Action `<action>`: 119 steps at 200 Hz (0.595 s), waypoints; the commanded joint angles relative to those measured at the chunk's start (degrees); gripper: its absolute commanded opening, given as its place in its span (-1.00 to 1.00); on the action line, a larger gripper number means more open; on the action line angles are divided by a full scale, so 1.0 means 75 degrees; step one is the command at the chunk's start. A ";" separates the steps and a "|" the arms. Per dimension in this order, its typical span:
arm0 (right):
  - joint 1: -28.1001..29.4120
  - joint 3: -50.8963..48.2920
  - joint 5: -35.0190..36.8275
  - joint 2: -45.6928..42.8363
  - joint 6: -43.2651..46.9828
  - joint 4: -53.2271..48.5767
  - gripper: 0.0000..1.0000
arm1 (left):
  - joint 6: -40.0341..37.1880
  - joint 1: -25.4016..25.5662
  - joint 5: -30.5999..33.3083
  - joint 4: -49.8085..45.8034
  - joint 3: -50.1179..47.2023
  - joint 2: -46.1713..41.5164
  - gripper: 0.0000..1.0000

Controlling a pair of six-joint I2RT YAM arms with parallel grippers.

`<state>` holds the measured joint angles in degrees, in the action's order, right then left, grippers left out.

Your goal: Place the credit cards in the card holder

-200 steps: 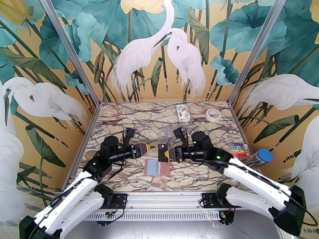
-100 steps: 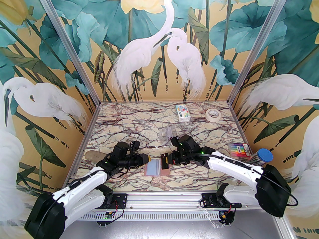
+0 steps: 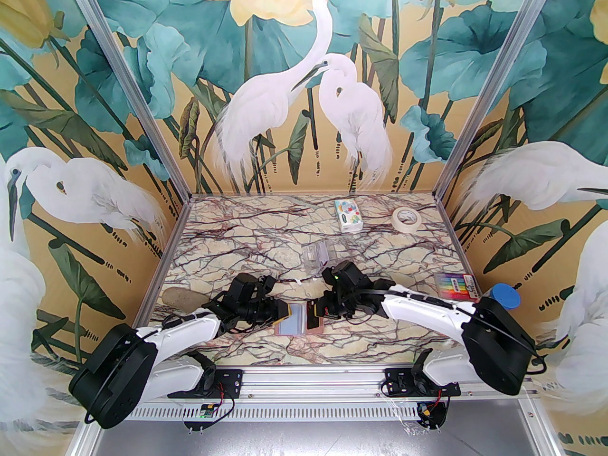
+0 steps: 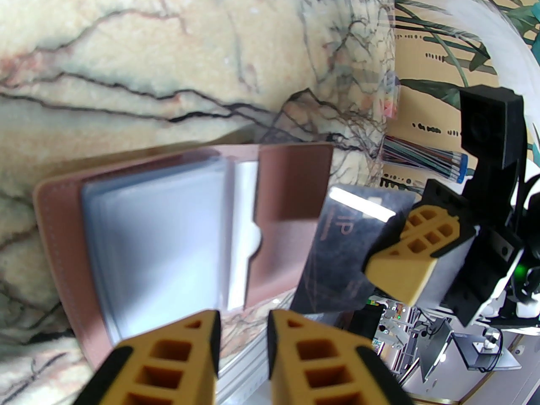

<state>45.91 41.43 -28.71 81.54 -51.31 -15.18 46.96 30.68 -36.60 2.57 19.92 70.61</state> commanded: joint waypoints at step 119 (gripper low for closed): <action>0.0218 0.0263 -0.0128 0.0753 -0.0429 0.0698 -1.00 | -0.0461 0.0216 0.1013 -0.0735 0.0265 0.0389 -0.73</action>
<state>47.00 42.44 -28.91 86.28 -53.63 -11.09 44.80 31.83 -30.50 -1.56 20.91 72.49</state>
